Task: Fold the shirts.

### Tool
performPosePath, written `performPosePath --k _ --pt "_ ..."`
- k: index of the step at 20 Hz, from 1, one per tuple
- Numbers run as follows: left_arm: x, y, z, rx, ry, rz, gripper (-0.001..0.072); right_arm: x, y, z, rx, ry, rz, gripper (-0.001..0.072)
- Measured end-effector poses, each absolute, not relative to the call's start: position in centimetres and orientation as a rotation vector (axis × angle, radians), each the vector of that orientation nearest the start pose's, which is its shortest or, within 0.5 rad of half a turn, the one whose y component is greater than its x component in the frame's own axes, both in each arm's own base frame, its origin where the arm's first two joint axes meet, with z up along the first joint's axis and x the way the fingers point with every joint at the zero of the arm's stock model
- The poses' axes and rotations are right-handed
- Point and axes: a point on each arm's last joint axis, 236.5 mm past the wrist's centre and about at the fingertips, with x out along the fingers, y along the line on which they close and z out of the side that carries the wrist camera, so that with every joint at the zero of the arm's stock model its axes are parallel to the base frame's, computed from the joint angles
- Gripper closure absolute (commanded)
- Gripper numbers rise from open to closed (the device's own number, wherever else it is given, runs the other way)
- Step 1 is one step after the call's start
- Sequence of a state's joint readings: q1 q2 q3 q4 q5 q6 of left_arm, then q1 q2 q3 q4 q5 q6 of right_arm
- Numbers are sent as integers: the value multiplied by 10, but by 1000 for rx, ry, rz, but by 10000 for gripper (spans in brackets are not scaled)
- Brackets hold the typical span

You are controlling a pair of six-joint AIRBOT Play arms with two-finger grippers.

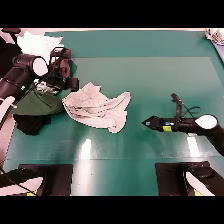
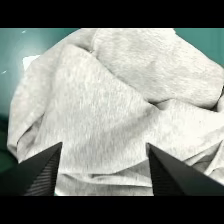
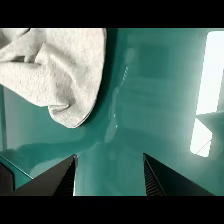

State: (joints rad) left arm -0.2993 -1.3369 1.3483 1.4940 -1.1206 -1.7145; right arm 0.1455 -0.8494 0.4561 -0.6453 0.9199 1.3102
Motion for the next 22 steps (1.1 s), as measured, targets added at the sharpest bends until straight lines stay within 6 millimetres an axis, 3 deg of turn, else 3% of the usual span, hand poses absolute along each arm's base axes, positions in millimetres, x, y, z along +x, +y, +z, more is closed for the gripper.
performPosePath --k 5,8,13,16,22 --pt "420 -154 20 26 1194 -287 80 264 236 -19 552 1244 625 240" --pt "430 -147 4 81 1196 -271 79 275 249 -24 537 1263 638 240" --pt "457 -131 4 171 1108 -227 81 280 237 -32 560 1270 597 240" --pt "469 -130 3 190 1067 -218 81 271 225 -37 579 1273 570 240" --pt "477 -132 -17 192 1080 -217 110 252 213 -35 592 1249 560 240"
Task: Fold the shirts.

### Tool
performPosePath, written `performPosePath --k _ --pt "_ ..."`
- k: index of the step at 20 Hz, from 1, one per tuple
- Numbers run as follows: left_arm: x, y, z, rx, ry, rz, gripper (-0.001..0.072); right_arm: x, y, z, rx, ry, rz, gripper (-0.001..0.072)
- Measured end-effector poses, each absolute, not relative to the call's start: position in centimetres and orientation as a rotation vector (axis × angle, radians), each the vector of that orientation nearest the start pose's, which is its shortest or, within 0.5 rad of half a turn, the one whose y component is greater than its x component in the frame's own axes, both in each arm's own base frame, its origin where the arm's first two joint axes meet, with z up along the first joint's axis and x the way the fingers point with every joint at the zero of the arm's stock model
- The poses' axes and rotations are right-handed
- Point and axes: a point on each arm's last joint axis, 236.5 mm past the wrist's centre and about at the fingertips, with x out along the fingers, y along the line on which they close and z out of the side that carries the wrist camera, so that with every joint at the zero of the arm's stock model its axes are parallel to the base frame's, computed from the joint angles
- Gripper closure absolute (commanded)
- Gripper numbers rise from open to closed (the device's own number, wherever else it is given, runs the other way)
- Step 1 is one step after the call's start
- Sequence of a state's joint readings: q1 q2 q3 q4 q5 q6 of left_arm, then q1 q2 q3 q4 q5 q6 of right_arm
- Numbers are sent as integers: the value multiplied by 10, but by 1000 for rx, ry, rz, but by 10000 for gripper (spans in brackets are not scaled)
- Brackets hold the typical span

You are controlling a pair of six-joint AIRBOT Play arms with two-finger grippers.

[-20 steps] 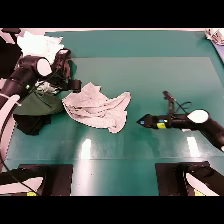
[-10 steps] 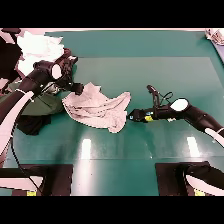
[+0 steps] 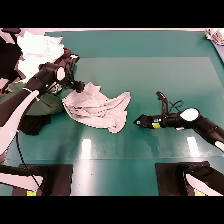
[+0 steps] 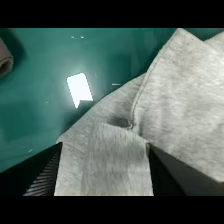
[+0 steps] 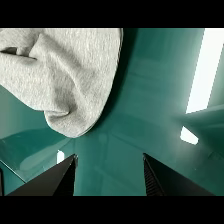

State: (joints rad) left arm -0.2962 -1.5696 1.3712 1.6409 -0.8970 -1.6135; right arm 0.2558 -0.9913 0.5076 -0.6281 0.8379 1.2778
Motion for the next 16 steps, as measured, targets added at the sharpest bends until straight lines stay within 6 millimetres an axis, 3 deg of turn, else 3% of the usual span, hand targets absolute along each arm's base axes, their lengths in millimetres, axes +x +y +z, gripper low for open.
performPosePath --k 2,3,4,5,10,16 --pt "477 -133 -24 192 1093 -218 111 248 211 -33 593 1241 561 240" --pt "476 -134 -27 187 1099 -220 172 247 211 -33 593 1239 562 240" --pt "476 -135 -30 181 1107 -222 487 246 211 -32 594 1237 562 240" --pt "475 -135 -31 178 1113 -223 645 246 210 -32 594 1236 562 239" --pt "470 -135 -33 188 1144 -231 681 245 210 -35 599 1245 554 238" --pt "476 -136 10 166 1143 -214 681 253 211 -67 615 1342 502 236"
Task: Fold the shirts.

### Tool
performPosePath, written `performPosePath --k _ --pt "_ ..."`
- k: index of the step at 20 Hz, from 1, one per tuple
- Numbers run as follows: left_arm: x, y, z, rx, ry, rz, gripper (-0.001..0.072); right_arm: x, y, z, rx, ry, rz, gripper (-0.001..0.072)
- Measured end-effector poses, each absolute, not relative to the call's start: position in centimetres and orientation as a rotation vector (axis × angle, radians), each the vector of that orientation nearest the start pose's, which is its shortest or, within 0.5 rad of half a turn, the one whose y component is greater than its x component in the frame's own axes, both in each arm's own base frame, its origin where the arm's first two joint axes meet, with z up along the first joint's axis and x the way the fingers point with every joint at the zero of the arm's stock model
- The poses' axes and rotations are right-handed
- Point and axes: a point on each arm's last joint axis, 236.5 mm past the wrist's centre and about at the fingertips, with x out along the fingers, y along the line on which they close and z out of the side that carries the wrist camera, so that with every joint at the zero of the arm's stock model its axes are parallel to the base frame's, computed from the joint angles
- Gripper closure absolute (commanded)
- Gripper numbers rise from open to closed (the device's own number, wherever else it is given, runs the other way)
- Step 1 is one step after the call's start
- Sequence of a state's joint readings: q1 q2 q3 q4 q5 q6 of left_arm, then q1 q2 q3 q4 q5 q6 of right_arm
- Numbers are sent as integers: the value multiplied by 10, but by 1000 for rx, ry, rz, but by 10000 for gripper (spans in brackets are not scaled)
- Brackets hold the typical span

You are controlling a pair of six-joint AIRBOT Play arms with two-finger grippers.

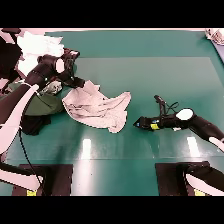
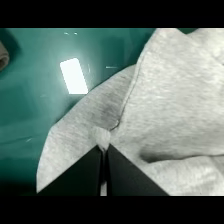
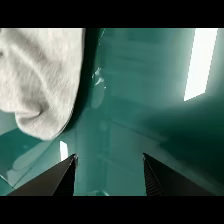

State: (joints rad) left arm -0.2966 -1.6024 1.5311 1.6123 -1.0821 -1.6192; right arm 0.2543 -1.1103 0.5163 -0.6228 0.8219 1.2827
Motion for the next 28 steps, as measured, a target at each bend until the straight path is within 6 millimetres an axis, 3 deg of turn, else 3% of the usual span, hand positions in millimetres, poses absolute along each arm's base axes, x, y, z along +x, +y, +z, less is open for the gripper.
performPosePath --k 3,9,10,11,12,15,17,19,24,28 --pt "475 -135 23 132 1155 -186 681 268 224 -67 582 1330 524 236" --pt "468 -133 28 70 1190 -135 680 295 269 -71 493 1282 580 242" --pt "467 -132 28 59 1196 -126 681 297 277 -73 486 1283 587 331" --pt "466 -132 27 50 1203 -118 681 299 285 -78 477 1287 593 472" --pt "465 -132 27 42 1209 -111 681 302 291 -81 464 1291 598 665" --pt "461 -130 29 25 1221 -95 681 308 308 -77 424 1294 644 699" --pt "460 -127 37 9 1211 -72 681 311 310 -58 393 1293 683 700" --pt "461 -121 52 -12 1184 -34 681 315 296 -32 326 1275 704 698" --pt "458 -111 86 -86 1154 51 681 322 236 56 207 1169 717 698" --pt "460 -99 108 -294 1139 151 681 332 186 135 136 991 695 699"
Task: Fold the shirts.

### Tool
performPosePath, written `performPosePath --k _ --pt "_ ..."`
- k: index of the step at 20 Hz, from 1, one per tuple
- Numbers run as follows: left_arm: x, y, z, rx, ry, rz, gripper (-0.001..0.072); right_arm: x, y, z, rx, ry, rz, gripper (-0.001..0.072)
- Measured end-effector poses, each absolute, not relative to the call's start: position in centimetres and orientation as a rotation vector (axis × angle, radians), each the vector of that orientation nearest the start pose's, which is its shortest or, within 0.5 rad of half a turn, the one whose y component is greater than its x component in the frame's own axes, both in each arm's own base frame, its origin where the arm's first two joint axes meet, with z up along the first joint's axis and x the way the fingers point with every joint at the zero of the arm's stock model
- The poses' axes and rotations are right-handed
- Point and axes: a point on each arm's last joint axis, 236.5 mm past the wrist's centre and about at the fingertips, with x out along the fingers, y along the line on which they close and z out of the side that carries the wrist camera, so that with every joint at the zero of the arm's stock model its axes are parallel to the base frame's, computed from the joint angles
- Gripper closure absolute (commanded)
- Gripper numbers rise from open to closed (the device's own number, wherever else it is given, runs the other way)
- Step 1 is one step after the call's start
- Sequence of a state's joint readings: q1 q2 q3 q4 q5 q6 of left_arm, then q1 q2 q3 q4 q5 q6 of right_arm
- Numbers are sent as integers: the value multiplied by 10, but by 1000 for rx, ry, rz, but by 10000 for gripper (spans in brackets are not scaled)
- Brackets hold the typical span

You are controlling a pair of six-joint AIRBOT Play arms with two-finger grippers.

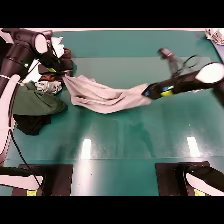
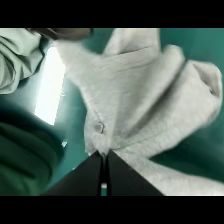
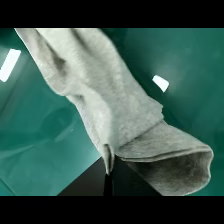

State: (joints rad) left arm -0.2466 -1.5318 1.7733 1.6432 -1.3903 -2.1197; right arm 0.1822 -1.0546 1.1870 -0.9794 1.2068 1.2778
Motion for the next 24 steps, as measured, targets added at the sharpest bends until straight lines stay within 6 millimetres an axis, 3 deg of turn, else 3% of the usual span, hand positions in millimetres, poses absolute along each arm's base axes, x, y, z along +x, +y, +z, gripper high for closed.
performPosePath --k 3,7,10,13,18,24 --pt "456 -113 131 -447 1150 114 680 331 157 181 97 893 662 699" --pt "442 -129 189 -548 1077 18 681 329 133 222 64 792 617 698" --pt "416 -129 228 -548 1030 -36 681 324 129 241 41 751 613 698" --pt "387 -123 251 -506 1020 -66 680 311 138 252 8 732 649 698" --pt "341 -128 271 -436 1043 -130 680 261 157 266 -60 732 746 699" --pt "249 -186 307 -354 1044 -360 681 189 167 311 9 622 779 699"
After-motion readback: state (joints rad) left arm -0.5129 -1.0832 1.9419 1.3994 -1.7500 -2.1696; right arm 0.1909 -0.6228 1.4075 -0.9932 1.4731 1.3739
